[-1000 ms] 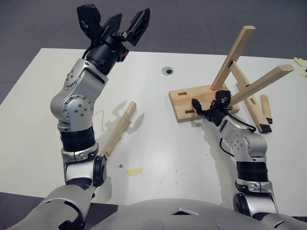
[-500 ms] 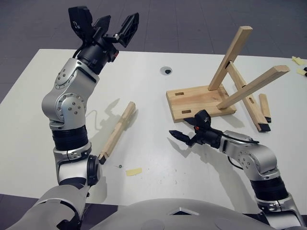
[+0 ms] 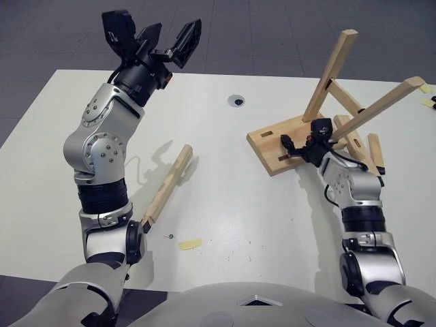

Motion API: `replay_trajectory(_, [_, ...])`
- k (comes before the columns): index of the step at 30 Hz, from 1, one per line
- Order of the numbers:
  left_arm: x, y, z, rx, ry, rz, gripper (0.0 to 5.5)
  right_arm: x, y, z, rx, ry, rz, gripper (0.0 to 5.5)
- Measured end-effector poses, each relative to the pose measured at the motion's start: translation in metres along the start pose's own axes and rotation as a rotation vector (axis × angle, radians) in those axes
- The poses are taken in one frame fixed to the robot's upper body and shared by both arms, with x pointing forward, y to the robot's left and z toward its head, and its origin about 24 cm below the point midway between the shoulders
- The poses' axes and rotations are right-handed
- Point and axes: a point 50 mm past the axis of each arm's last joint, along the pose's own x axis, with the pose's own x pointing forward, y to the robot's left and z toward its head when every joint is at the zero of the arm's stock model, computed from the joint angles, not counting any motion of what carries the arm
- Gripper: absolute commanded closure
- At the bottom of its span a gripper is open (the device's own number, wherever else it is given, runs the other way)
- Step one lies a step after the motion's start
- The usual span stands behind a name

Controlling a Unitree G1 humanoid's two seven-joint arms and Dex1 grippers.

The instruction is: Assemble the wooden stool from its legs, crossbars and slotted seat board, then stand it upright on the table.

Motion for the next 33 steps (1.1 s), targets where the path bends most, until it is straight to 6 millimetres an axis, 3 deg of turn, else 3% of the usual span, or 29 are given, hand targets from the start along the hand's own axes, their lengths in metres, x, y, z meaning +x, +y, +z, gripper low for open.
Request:
replay_trajectory(6, [0.000, 0.000, -0.001, 0.004, 0.005, -0.007, 0.10, -0.025, 0.034, -0.013, -0.210, 0.051, 0.400, 0.13])
replay_trajectory(11, [-0.001, 0.004, 0.002, 0.017, 0.000, 0.012, 0.10, -0.042, 0.034, -0.020, -0.233, 0.062, 0.470, 0.13])
replay_trajectory(17, [-0.002, 0.005, 0.002, 0.032, -0.006, 0.025, 0.10, -0.057, 0.030, -0.025, -0.145, 0.051, 0.562, 0.13])
replay_trajectory(19, [-0.002, 0.005, 0.000, 0.030, -0.005, 0.029, 0.10, -0.068, 0.031, -0.028, -0.032, 0.031, 0.672, 0.13])
replay_trajectory(23, [-0.002, 0.005, -0.001, 0.028, -0.004, 0.032, 0.10, -0.090, 0.038, -0.038, 0.029, 0.058, 0.870, 0.13])
replay_trajectory(27, [-0.002, 0.005, -0.001, 0.026, -0.002, 0.030, 0.10, -0.103, 0.021, -0.027, 0.110, -0.041, 0.853, 0.13])
replay_trajectory(28, [-0.002, 0.005, -0.002, 0.025, -0.001, 0.032, 0.10, -0.107, 0.009, -0.025, 0.139, -0.075, 0.795, 0.13])
replay_trajectory(33, [-0.004, 0.007, -0.003, 0.023, 0.002, 0.042, 0.10, -0.123, -0.030, -0.055, 0.238, -0.002, 0.550, 0.13])
